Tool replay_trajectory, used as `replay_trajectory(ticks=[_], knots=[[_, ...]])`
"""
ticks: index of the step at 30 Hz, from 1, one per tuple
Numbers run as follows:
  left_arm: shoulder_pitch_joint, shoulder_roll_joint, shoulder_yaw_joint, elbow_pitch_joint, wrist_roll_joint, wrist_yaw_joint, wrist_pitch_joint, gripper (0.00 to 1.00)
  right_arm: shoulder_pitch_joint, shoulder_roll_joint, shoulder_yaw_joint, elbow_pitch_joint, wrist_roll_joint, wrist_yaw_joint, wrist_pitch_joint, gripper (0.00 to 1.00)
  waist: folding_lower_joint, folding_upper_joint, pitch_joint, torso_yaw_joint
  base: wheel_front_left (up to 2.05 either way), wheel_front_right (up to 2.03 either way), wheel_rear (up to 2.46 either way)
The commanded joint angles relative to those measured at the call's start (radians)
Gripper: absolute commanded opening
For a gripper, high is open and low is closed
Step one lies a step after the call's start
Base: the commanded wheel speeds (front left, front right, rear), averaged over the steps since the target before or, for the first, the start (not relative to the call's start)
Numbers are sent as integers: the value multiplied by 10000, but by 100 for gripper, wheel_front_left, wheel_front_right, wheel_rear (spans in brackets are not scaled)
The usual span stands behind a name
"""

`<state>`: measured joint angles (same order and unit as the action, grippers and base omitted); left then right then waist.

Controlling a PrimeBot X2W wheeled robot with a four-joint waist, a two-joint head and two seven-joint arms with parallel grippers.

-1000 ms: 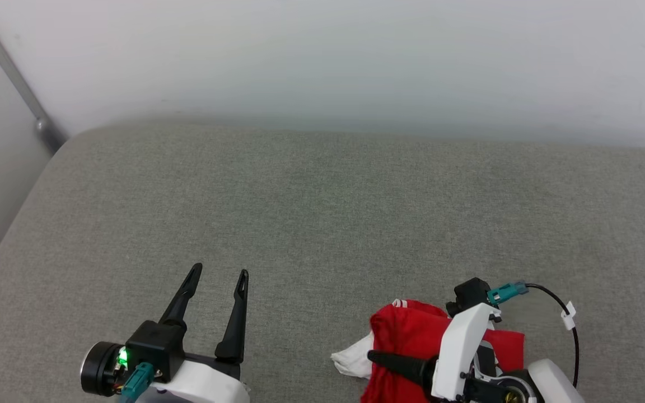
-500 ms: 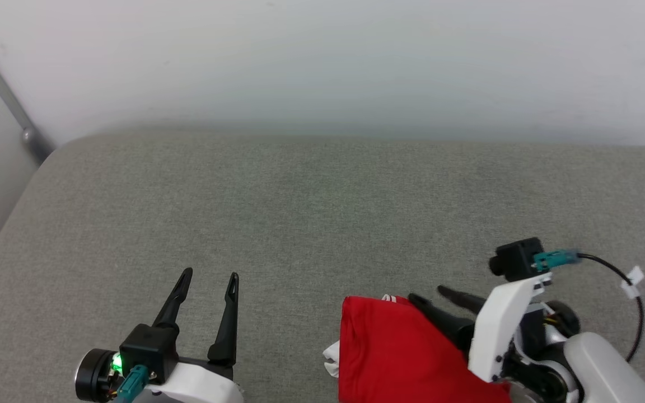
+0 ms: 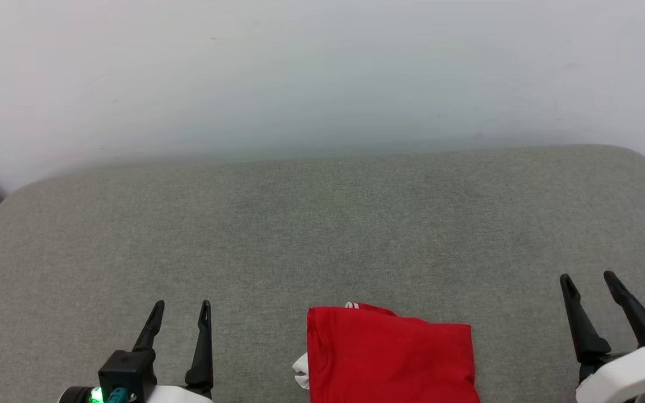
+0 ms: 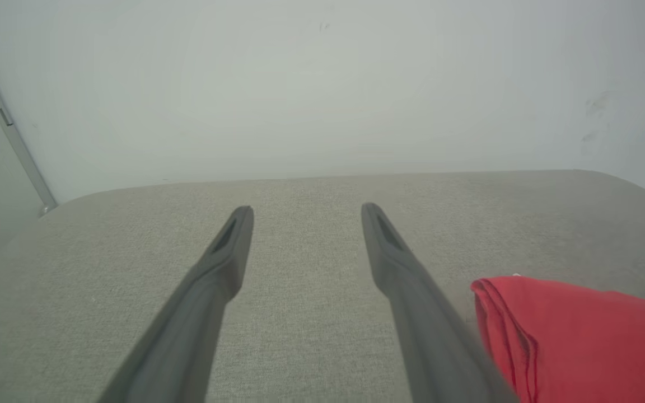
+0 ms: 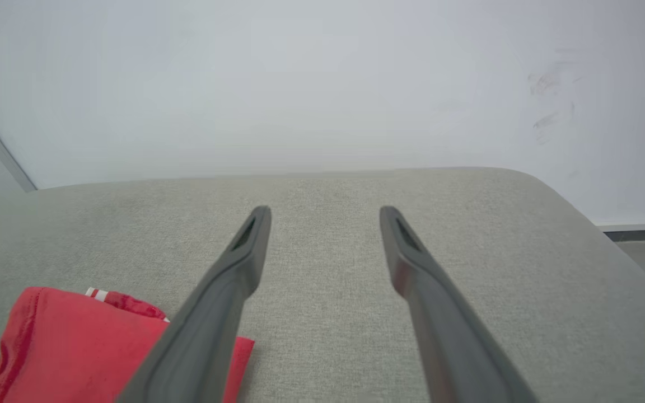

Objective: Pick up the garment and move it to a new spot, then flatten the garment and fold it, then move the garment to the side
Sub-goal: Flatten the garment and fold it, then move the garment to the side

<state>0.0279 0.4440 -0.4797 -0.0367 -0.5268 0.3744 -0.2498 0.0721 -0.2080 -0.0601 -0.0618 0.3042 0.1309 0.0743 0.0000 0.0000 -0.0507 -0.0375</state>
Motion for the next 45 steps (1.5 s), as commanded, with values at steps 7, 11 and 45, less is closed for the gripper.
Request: replay_trajectory(ticks=[7, 11, 45], knots=[[461, 41, 140, 25, -51, 148, -101, 100, 992, 414, 241, -1140, -226, -4, -137, 100, 0, 0, -199, -21, 0, 0, 0], [599, 7, 165, -15, -88, 163, -98, 100, 1182, 514, 294, -1528, -310, -4, 7, 100, 0, 0, -257, -3, 0, 0, 0], [-199, -1127, 565, 135, 511, -587, -169, 100, -695, 1406, -5410, 2793, 4632, -4, 11514, 100, 0, 0, 417, 1614, 0, 0, 0]])
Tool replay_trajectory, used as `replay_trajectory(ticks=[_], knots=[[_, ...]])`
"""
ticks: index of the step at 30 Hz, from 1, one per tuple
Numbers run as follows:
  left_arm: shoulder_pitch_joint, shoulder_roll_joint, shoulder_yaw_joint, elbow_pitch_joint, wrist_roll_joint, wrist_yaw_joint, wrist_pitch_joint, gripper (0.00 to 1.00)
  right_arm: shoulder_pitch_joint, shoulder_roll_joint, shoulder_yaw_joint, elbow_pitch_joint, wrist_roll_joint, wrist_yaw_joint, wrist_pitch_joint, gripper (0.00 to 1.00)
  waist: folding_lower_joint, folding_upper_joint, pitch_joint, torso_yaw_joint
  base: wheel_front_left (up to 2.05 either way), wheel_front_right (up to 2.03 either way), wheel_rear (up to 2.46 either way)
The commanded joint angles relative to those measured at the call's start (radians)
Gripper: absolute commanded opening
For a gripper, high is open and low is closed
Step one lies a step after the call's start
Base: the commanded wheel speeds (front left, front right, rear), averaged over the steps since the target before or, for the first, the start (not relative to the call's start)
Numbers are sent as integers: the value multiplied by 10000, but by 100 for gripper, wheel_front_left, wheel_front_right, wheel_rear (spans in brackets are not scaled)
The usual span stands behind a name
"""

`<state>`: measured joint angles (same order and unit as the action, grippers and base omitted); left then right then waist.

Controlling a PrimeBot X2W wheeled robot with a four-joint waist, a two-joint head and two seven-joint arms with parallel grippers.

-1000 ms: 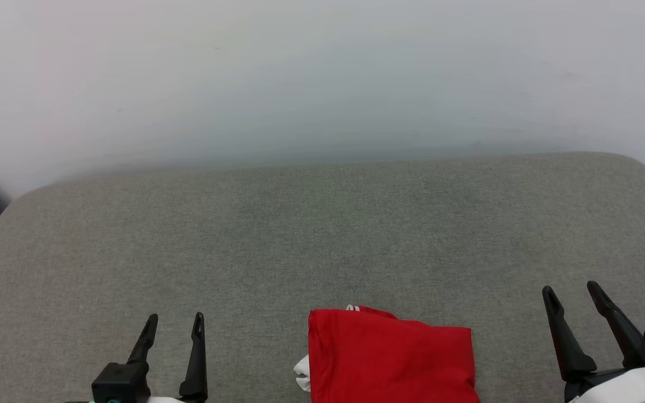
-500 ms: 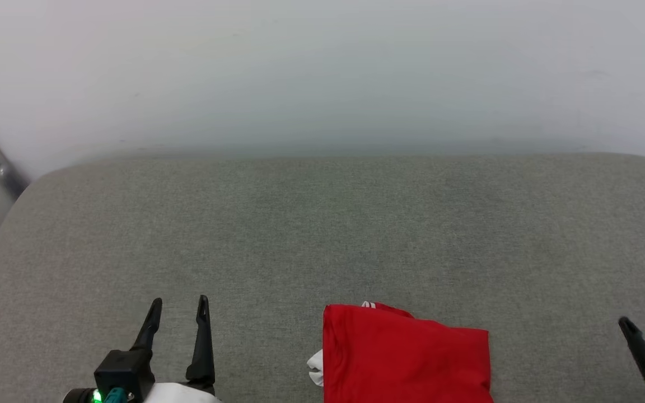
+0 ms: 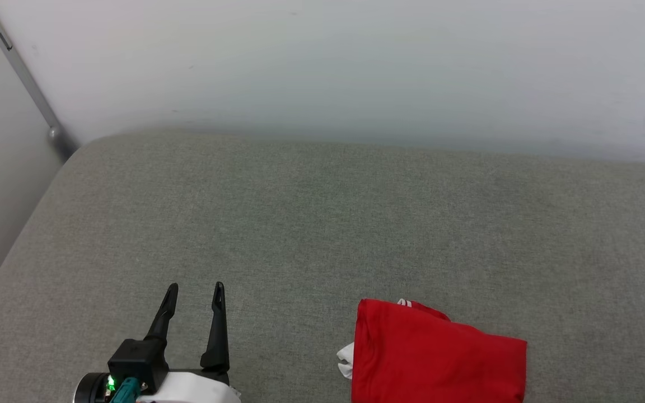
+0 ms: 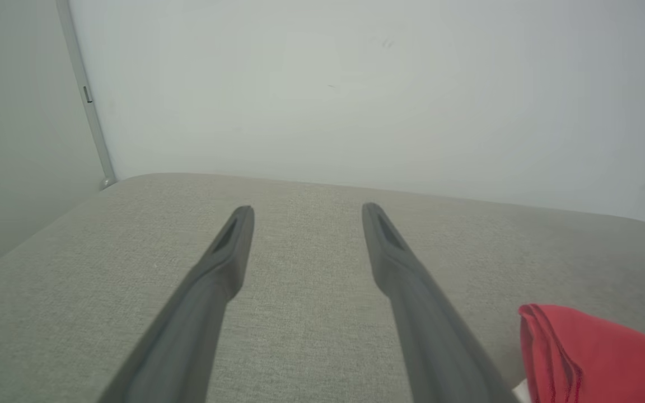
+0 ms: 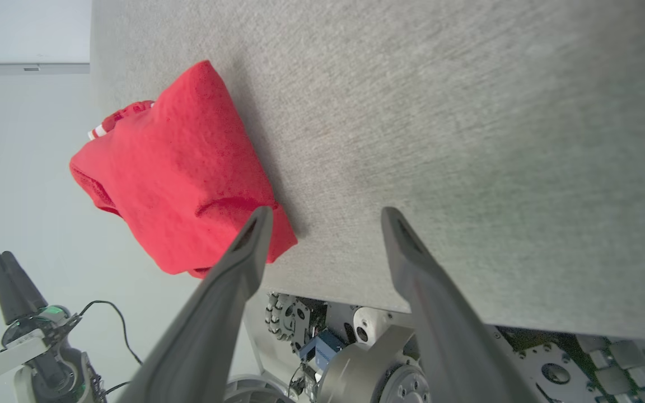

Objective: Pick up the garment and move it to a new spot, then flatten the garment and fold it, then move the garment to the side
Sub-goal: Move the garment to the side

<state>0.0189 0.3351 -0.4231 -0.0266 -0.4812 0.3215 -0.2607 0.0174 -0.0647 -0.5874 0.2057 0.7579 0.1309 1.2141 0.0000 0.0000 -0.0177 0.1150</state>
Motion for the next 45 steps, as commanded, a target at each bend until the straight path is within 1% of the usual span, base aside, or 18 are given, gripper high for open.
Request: replay_trajectory(ticks=[1, 3, 6, 9, 10, 14, 15, 17, 21, 22, 27, 30, 34, 38, 42, 45], knots=[[-139, -48, 13, 37, 84, -99, -55, 100, -330, 71, -242, 339, 279, -4, 292, 100, 0, 0, 158, 122, 0, 0, 0], [-293, -71, 3, 18, 162, -171, -54, 100, -780, 158, -407, 968, 736, -4, 512, 100, 0, 0, 344, 189, 0, 0, 0], [-478, -74, -62, 84, 224, -302, -36, 100, -1379, 165, -126, 2210, 1643, -4, 357, 100, 0, 0, 626, 329, 0, 0, 0], [-775, -86, -63, 122, 269, -397, -31, 100, -1811, 148, 501, 3067, 2320, -4, 102, 100, 0, 0, 897, 390, 0, 0, 0], [-875, -94, -81, 158, 305, -450, -33, 100, -2030, 161, 926, 3466, 2675, -4, -78, 100, 0, 0, 1016, 420, 0, 0, 0], [-1022, -135, -104, 223, 330, -465, -37, 100, -2265, 184, 1545, 3917, 3219, -4, -368, 100, 0, 0, 1135, 434, 0, 0, 0], [-1046, -142, -101, 231, 341, -474, -39, 100, -2315, 203, 1677, 3950, 3321, -4, -400, 90, 0, 0, 1150, 428, 0, 0, 0], [-1030, -150, -92, 265, 346, -476, -41, 100, -2364, 225, 1964, 3886, 3536, -4, -452, 0, 0, 0, 1124, 387, 0, 0, 0], [-915, -166, -86, 302, 374, -482, -45, 100, -2245, 167, 2437, 3269, 3557, -4, -668, 0, 0, 0, 979, 187, 0, 0, 0], [-915, -166, -86, 302, 374, -482, -45, 100, -2245, 167, 2437, 3269, 3557, -4, -668, 0, 0, 0, 979, 187, 0, 0, 0], [-777, -84, -84, 368, 399, -558, -47, 100, -1995, 31, 3101, 2154, 2869, -4, -951, 0, 0, 0, 600, -266, 0, 0, 0], [-684, -51, -115, 359, 402, -560, -49, 100, -1862, -304, 3620, 1472, 2141, -4, -1265, 0, 0, 0, 363, -654, 0, 0, 0], [-611, 39, -100, 293, 431, -538, -49, 100, -1806, -971, 4473, 808, 722, -4, -1876, 0, 0, 0, 181, -1435, 0, 0, 0], [-634, 87, -100, 120, 481, -534, -47, 100, -2298, -1496, 4850, 753, -413, -4, -2431, 0, 0, 0, 345, -2412, 0, 0, 0], [-1097, 159, -89, -224, 661, -525, -33, 100, -3072, -1693, 5007, 1124, -1139, -4, -2799, 0, 0, 0, 1164, -3469, 0, 0, 0], [-1618, 311, -125, -514, 913, -557, 123, 100, -3860, -1806, 4888, 1569, -1519, -4, -3086, 0, 0, 0, 2105, -4161, 0, 0, 0]])
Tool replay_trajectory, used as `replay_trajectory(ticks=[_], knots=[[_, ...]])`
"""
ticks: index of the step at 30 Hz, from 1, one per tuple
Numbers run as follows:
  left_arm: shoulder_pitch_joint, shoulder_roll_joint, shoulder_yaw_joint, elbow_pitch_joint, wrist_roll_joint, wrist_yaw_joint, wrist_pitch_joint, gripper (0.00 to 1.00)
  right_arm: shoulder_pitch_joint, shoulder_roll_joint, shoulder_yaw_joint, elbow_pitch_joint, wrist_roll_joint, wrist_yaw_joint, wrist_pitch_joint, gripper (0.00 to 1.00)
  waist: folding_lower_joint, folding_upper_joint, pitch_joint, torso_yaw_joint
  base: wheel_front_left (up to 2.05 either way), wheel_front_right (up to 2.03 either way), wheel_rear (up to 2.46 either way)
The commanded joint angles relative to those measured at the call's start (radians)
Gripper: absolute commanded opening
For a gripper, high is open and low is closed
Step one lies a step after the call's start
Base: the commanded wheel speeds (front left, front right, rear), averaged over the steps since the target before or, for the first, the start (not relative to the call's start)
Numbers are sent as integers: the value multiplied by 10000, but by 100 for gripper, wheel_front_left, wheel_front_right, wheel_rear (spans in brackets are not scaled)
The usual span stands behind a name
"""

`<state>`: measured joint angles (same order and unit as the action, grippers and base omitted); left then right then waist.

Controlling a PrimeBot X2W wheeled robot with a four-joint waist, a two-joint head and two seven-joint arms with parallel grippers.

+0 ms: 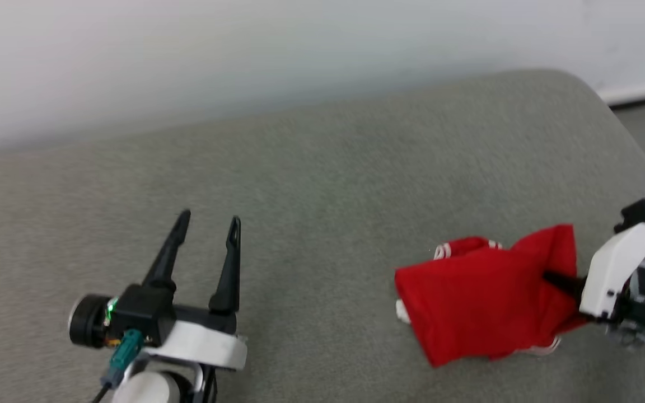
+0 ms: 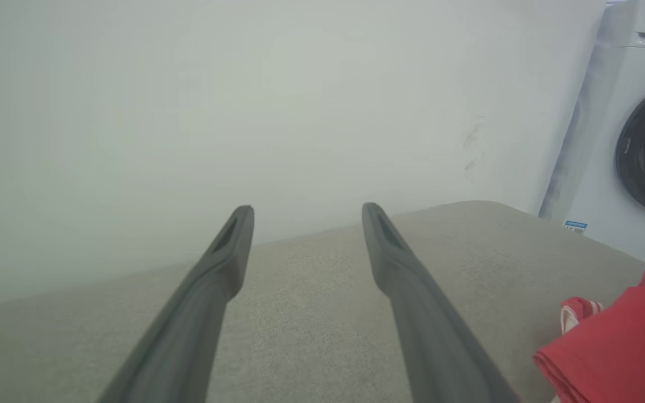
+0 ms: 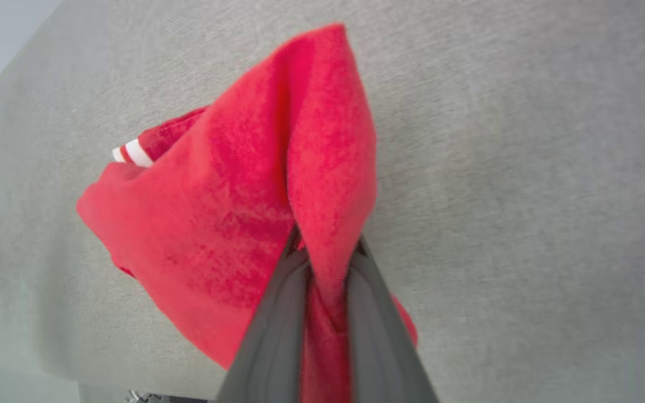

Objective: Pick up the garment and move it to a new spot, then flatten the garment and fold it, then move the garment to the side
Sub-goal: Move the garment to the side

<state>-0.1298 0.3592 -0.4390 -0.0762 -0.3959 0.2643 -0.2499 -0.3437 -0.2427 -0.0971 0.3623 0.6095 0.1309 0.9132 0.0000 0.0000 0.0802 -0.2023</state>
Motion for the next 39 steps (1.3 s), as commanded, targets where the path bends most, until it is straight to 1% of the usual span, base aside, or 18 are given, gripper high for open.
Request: replay_trajectory(ticks=[1, 6, 10, 14, 16, 20, 22, 26, 27, 28, 29, 31, 34, 39], knots=[[-352, 128, 17, -139, 163, -30, 85, 100, -530, -74, -52, 169, -100, -4, -162, 0, 0, 0, 1441, -1183, 0, 0, 0], [-1443, 623, -2, -836, 694, -178, 620, 100, -1895, -326, -281, 1182, -357, -4, -844, 0, 0, 0, 2996, -1986, 0, 0, 0], [-2279, 1024, -162, -1534, 1160, -367, 1300, 100, -2922, -658, -624, 2036, -725, -4, -1660, 0, 0, 0, 4013, -2319, 0, 0, 0], [-3149, 1276, -363, -2182, 1553, -659, 1956, 100, -3859, -1080, -1183, 2795, -1060, -4, -2595, 0, 0, 0, 4902, -2353, 0, 0, 0], [-3557, 1299, -466, -2448, 1717, -776, 2221, 100, -4247, -1352, -1497, 3148, -1239, -4, -3021, 0, 0, 0, 5258, -2289, 0, 0, 0], [-4163, 1284, -589, -2842, 1953, -878, 2595, 100, -4951, -1649, -1935, 3576, -1483, -4, -4090, 0, 0, 0, 5796, -2134, 0, 0, 0], [-4374, 1291, -627, -3002, 2058, -909, 2710, 100, -5257, -1733, -2192, 3824, -1569, -4, -4746, 0, 0, 0, 6013, -2064, 0, 0, 0], [-4506, 1393, -654, -3197, 2174, -929, 2858, 100, -5625, -1692, -2339, 4563, -1960, -4, -5812, 0, 0, 0, 6287, -1962, 0, 0, 0], [-4467, 1432, -644, -3196, 2202, -895, 2892, 100, -5676, -1671, -2359, 4806, -2087, -4, -6070, 35, 0, 0, 6312, -1938, 0, 0, 0], [-4425, 1457, -637, -3216, 2214, -882, 2879, 100, -5716, -1674, -2364, 5036, -2224, -4, -6328, 94, 0, 0, 6331, -1909, 0, 0, 0], [-4384, 1476, -630, -3210, 2207, -866, 2844, 100, -5776, -1672, -2408, 5284, -2315, -4, -6545, 100, 0, 0, 6329, -1866, 0, 0, 0], [-4298, 1498, -616, -3140, 2172, -830, 2771, 100, -5837, -1739, -2520, 5771, -2501, -4, -6902, 100, 0, 0, 6263, -1787, 0, 0, 0], [-4149, 1458, -592, -2974, 2076, -787, 2547, 100, -5834, -2083, -2726, 6416, -2752, -6, -7378, 100, 0, 0, 5990, -1679, 0, 0, 0], [-3602, 1209, -545, -2485, 1766, -554, 1931, 100, -5374, -2643, -2532, 6754, -3219, -6, -8072, 100, 0, 0, 5010, -1481, 0, 0, 0]])
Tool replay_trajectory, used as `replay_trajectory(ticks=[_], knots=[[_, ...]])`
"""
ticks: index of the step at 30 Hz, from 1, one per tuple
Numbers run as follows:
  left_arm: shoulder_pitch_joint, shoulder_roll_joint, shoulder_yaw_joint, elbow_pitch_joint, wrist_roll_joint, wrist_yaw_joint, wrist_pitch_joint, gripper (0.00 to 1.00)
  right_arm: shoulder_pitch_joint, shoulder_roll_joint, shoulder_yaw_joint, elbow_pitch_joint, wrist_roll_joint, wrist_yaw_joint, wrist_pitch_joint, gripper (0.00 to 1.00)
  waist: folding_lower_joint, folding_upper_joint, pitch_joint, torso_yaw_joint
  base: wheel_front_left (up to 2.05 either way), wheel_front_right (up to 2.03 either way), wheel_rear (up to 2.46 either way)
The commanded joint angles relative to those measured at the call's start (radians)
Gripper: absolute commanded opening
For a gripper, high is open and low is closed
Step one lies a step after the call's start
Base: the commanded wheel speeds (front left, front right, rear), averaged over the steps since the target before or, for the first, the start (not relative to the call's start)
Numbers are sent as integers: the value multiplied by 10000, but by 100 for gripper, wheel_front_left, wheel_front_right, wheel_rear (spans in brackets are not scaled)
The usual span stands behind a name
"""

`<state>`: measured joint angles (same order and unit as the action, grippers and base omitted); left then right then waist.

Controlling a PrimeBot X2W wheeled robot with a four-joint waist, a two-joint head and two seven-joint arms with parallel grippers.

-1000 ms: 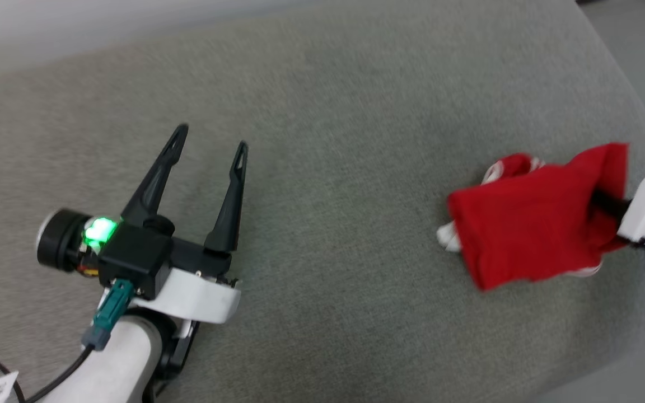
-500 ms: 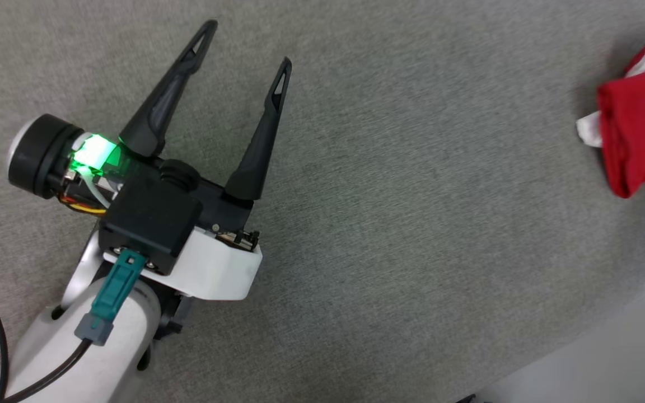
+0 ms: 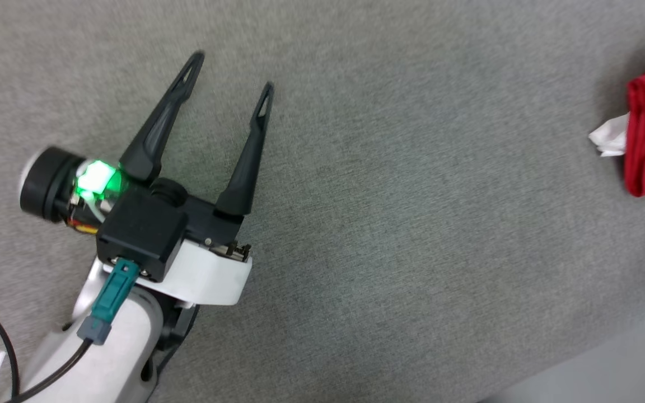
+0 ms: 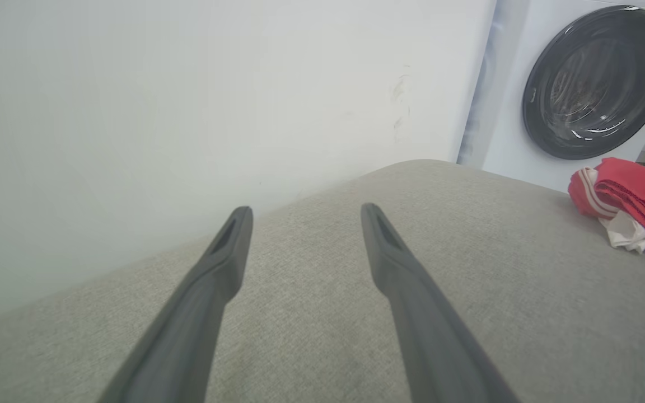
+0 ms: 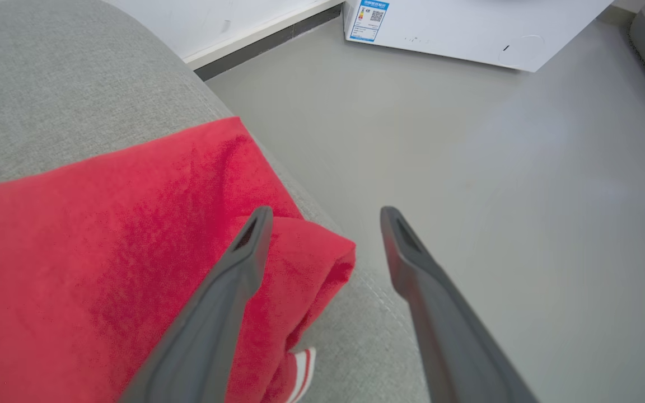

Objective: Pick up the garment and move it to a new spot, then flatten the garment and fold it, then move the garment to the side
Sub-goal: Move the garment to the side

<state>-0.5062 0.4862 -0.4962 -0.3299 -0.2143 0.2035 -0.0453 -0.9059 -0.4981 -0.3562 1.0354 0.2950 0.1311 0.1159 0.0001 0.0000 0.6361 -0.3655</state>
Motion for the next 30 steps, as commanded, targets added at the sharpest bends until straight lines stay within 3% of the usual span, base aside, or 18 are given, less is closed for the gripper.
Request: replay_trajectory(ticks=[1, 6, 16, 30], knots=[[333, -137, 50, 190, -147, 123, -268, 100, 387, -143, 235, -36, -164, -8, -245, 100, -1, 0, -815, 196, 0, 0, 0], [1422, -550, 201, 828, -742, 536, -1060, 100, 1482, -363, 1258, -549, -430, -9, -927, 100, -1, 0, -2271, 508, 0, 0, 0], [3159, -878, 413, 1731, -1589, 954, -1679, 100, 4222, 258, 3035, -2611, 727, -8, -1213, 100, -1, 0, -4342, 1327, 0, 0, 0], [4579, -1202, 882, 2400, -2364, 1314, -2013, 100, 7533, 2164, 3593, -7003, 499, -8, -798, 100, -1, 0, -5938, 2936, 0, 0, 0]])
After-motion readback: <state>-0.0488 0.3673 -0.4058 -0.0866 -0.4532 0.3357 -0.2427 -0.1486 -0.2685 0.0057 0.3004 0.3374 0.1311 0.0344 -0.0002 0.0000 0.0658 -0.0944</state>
